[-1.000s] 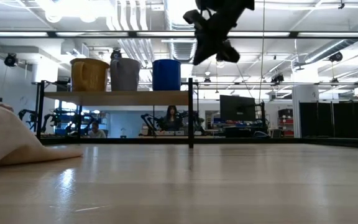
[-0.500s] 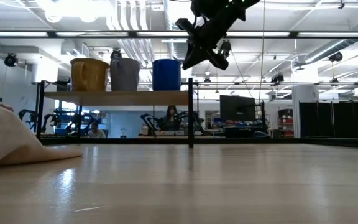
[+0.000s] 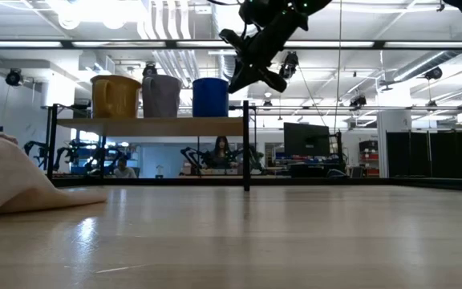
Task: Stack small to large cups/mugs on shelf
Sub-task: Put the blue mug on the shelf, then return to Home Position
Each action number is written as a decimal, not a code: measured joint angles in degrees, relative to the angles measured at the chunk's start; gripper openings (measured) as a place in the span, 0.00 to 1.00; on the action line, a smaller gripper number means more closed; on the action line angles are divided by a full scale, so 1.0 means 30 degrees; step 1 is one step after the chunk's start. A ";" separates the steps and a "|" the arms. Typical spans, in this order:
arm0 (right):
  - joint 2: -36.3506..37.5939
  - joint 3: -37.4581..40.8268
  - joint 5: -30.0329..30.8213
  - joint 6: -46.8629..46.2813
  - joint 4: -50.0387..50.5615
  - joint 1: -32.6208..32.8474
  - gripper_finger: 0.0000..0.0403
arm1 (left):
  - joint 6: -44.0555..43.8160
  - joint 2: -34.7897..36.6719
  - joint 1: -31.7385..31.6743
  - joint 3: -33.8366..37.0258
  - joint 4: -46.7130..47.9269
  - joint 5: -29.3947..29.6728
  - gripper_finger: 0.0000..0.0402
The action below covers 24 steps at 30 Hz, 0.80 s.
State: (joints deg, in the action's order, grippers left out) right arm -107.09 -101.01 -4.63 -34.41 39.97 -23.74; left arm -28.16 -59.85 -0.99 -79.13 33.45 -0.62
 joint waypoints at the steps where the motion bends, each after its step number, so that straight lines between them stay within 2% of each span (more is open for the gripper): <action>1: 0.0000 0.0000 0.0054 0.0000 0.0020 -0.0058 0.02 | 0.0007 -0.0018 0.0000 0.0000 -0.0003 0.0000 0.00; 3: 0.0000 0.0000 0.0163 0.0000 0.0029 -0.0076 0.02 | 0.0015 -0.0022 0.0000 0.0000 -0.0003 0.0000 0.00; 7: 0.0177 0.0021 0.1696 0.0136 0.0377 -0.0054 0.02 | 0.0132 -0.0025 0.0000 0.0000 -0.0007 0.0000 0.00; 12: 0.1784 -0.0292 0.2957 0.0897 0.0337 0.0528 0.02 | 0.0605 0.0042 0.0000 0.0000 -0.0022 0.0451 0.00; 17: 0.4159 -0.0918 0.6918 0.3593 0.0448 0.2856 0.02 | 0.0808 0.0394 -0.0015 -0.0007 0.0015 0.1316 0.00; 19: 0.5259 -0.1052 0.8337 0.4052 0.0848 0.4001 0.02 | -0.0245 0.0646 -0.0007 -0.0007 -0.0103 0.1316 0.00; 21: 0.6313 -0.1180 0.8467 0.4179 0.1514 0.4905 0.02 | -0.0763 0.0674 0.0024 0.0000 -0.0867 0.1303 0.00; 24: 0.7802 -0.1195 0.8468 0.3295 0.1569 0.6322 0.02 | 0.0442 0.0548 0.0465 0.0074 -0.0985 0.0548 0.00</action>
State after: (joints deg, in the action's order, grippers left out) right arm -83.68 -104.60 20.78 -24.53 44.67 -4.77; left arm -26.84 -58.20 0.40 -78.91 30.50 1.02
